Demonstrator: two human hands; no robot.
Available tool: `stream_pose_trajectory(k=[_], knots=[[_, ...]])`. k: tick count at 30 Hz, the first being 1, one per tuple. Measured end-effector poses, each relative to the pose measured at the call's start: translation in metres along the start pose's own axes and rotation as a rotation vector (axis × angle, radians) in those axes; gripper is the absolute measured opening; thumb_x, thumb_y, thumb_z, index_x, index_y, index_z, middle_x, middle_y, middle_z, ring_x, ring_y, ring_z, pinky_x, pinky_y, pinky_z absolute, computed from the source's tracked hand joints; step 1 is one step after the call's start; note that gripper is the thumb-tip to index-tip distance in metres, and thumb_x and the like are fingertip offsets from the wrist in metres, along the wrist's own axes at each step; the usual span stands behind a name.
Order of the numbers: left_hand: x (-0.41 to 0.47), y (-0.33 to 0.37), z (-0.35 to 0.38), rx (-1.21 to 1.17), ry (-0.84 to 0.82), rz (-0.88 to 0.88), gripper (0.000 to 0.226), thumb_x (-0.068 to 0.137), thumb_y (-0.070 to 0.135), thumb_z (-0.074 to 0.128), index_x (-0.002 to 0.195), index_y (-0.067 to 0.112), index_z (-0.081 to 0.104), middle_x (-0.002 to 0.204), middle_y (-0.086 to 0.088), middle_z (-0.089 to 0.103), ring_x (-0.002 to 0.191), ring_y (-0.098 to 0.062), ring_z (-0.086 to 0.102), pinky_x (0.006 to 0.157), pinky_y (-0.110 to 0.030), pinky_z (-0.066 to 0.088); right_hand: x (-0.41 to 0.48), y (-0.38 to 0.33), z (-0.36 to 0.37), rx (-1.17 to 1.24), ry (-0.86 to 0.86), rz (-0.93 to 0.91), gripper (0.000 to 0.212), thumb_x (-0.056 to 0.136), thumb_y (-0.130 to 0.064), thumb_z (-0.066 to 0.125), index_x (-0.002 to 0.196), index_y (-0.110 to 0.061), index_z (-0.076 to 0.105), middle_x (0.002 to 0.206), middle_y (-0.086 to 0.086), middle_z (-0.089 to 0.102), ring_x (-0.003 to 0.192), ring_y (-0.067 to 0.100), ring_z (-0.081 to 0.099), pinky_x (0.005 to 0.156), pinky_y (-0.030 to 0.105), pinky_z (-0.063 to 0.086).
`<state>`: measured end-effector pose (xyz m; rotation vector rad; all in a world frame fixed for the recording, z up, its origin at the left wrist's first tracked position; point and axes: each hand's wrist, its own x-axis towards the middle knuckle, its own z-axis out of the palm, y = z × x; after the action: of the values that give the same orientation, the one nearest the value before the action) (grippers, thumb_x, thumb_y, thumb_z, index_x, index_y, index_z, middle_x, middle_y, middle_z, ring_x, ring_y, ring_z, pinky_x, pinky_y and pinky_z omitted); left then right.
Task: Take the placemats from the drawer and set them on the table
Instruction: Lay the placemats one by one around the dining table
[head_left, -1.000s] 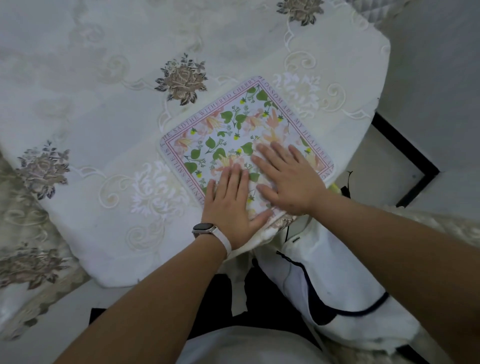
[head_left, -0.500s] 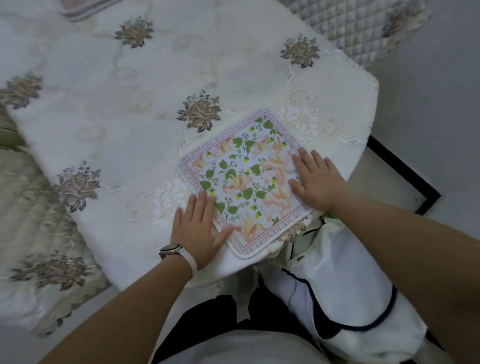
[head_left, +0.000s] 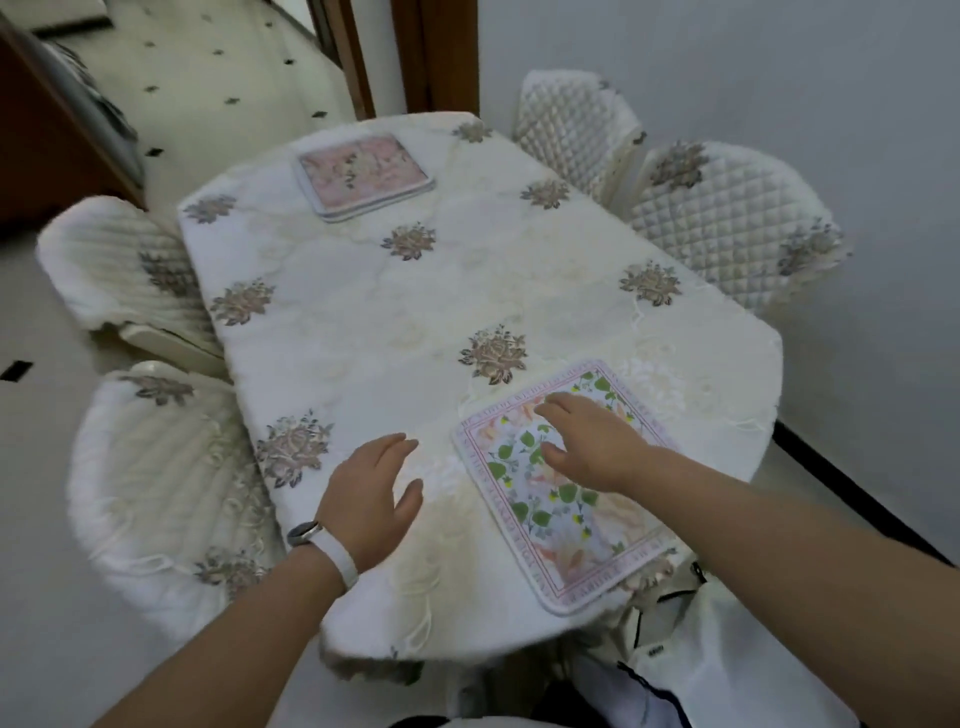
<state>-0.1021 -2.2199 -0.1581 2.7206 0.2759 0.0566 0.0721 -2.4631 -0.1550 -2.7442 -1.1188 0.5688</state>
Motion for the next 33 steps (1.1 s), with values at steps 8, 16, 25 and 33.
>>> stream_pose_trajectory(k=[8,16,25,33], knots=[[-0.031,-0.026,-0.057,0.048,0.113,-0.185,0.062,0.081,0.050,0.036,0.123,0.013,0.063,0.129,-0.006,0.060,0.122,-0.025,0.054,0.100,-0.043,0.045,0.024,-0.090,-0.047,0.077,0.149,-0.209,0.053,0.099,-0.037,0.048,0.147,-0.016,0.039,0.149,0.003,0.039,0.136,0.022,0.037,0.107,0.036,0.035],[-0.077,-0.023,-0.086,0.083,0.268,-0.300,0.045,0.080,0.042,0.047,0.110,0.015,0.068,0.112,-0.001,0.068,0.103,-0.024,0.063,0.086,-0.043,0.052,0.028,-0.139,-0.044,0.086,0.166,-0.391,0.049,0.099,-0.039,0.044,0.144,-0.020,0.042,0.153,0.001,0.035,0.139,0.020,0.030,0.109,0.038,0.034],[-0.158,-0.050,-0.118,0.276,0.262,-0.444,0.053,0.080,0.045,0.044,0.122,0.019,0.061,0.120,0.000,0.065,0.107,-0.023,0.063,0.091,-0.043,0.049,0.027,-0.220,-0.033,0.066,0.101,-0.577,0.048,0.098,-0.041,0.044,0.143,-0.023,0.043,0.146,-0.006,0.041,0.133,0.017,0.035,0.104,0.033,0.037],[-0.268,-0.125,-0.130,0.244,0.348,-0.568,0.051,0.083,0.044,0.044,0.124,0.017,0.061,0.123,-0.002,0.064,0.109,-0.022,0.061,0.093,-0.039,0.047,0.029,-0.353,-0.011,0.017,0.060,-0.733,0.049,0.098,-0.042,0.045,0.143,-0.023,0.043,0.142,-0.005,0.047,0.130,0.017,0.041,0.104,0.035,0.039]])
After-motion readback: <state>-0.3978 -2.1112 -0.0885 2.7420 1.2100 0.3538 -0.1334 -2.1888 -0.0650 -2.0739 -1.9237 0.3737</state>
